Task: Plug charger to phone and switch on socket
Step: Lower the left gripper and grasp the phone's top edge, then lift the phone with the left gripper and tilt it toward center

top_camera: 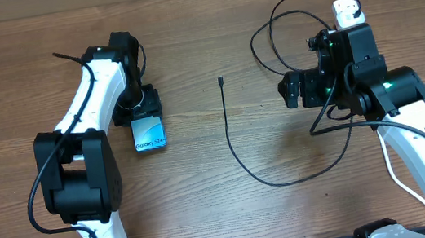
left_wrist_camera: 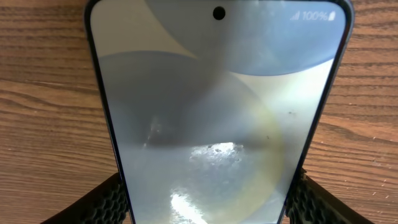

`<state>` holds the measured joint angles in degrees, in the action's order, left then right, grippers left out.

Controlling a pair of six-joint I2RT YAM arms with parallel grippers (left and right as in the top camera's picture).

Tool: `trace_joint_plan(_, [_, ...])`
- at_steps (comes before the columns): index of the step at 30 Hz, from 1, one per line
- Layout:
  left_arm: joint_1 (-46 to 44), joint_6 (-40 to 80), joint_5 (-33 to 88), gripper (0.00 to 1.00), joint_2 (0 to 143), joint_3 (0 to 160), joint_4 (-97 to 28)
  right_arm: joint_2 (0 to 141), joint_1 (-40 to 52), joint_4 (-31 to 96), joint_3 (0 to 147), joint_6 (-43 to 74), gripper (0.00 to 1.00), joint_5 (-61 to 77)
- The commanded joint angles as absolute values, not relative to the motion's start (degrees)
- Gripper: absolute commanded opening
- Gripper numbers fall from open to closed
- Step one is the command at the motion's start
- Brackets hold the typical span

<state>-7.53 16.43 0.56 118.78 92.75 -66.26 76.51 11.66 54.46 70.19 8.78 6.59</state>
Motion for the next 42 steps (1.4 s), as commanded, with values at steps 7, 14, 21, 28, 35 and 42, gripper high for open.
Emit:
trace_joint_plan(7, [-7.86,20.21,4.47,0.04,118.74,94.35,-67.33,76.53,11.84,54.11,71.59,8.49,1.00,6.11])
trace_joint_plan(14, [-7.38,27.88,20.08,0.04,118.74,94.37,-67.33,76.53,11.84,53.71,71.59,8.51,1.00,6.11])
trace_joint_plan(21, [-5.10,39.31,41.23,0.04,118.74,94.35,-67.51,76.53,11.84,53.23,71.59,8.56,1.00,6.11])
trace_joint_plan(28, [-4.12,50.87,60.47,0.04,118.74,94.35,-69.28,76.53,11.84,53.23,71.59,8.73,1.00,6.13])
trace_joint_plan(35, [-4.14,52.38,75.92,0.04,118.74,94.35,-70.61,76.53,11.84,53.23,71.59,8.95,1.00,6.13])
trace_joint_plan(42, [-4.14,52.53,79.42,0.04,118.74,94.35,-70.70,76.53,11.84,53.30,71.59,8.97,1.00,6.15])
